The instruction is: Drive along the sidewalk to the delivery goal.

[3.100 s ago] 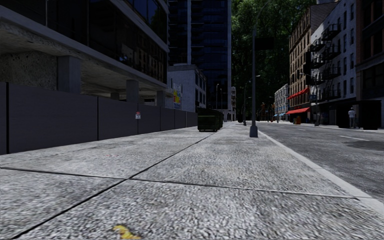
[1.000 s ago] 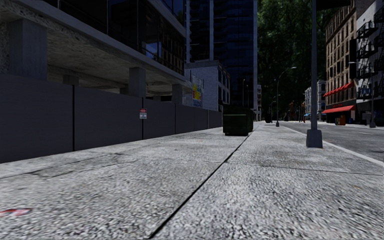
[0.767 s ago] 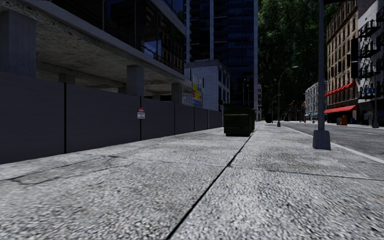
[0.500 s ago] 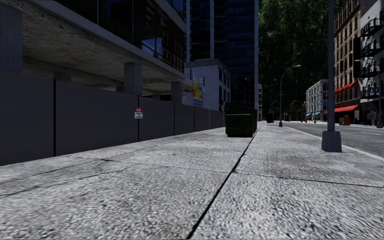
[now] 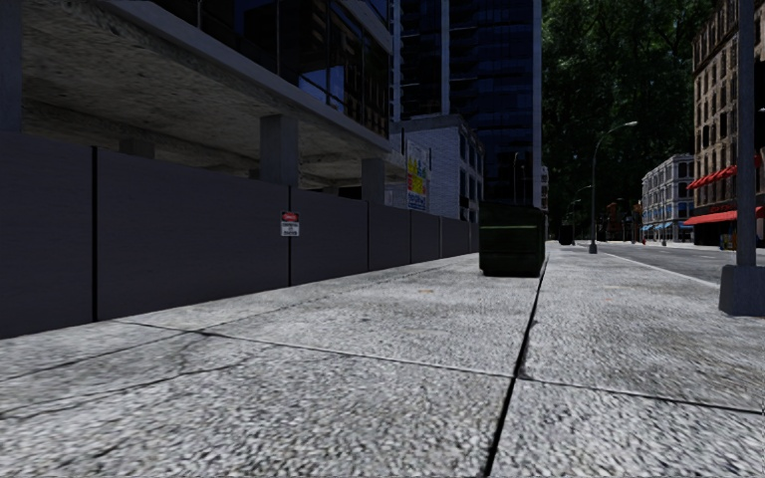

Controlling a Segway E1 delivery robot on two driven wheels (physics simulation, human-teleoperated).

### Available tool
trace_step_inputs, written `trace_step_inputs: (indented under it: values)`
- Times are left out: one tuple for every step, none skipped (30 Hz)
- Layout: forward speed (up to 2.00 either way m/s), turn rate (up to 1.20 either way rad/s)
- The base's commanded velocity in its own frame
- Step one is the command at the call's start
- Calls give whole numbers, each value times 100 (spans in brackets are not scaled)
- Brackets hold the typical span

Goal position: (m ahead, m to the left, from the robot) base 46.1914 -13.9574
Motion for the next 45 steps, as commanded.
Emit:
trace_step_inputs:
  values:
    - [135,0]
    - [135,0]
    - [135,0]
    - [135,0]
    - [135,0]
    - [135,0]
    - [135,0]
    - [135,0]
    - [135,0]
    - [135,0]
    - [135,0]
    - [135,0]
    - [135,0]
    - [135,0]
    - [135,0]
    - [135,0]
    - [135,0]
    - [135,0]
    - [135,0]
    - [135,0]
    - [135,0]
    - [135,0]
    - [135,0]
    - [135,0]
    - [135,0]
    - [135,0]
    - [135,0]
    - [135,0]
    - [135,0]
    - [135,0]
    - [135,0]
    - [135,0]
    - [135,0]
    - [135,0]
    - [135,0]
    - [136,0]
    - [138,0]
    - [141,0]
    - [142,0]
    - [143,0]
    - [143,0]
    - [143,0]
    - [143,0]
    - [148,0]
    - [148,0]
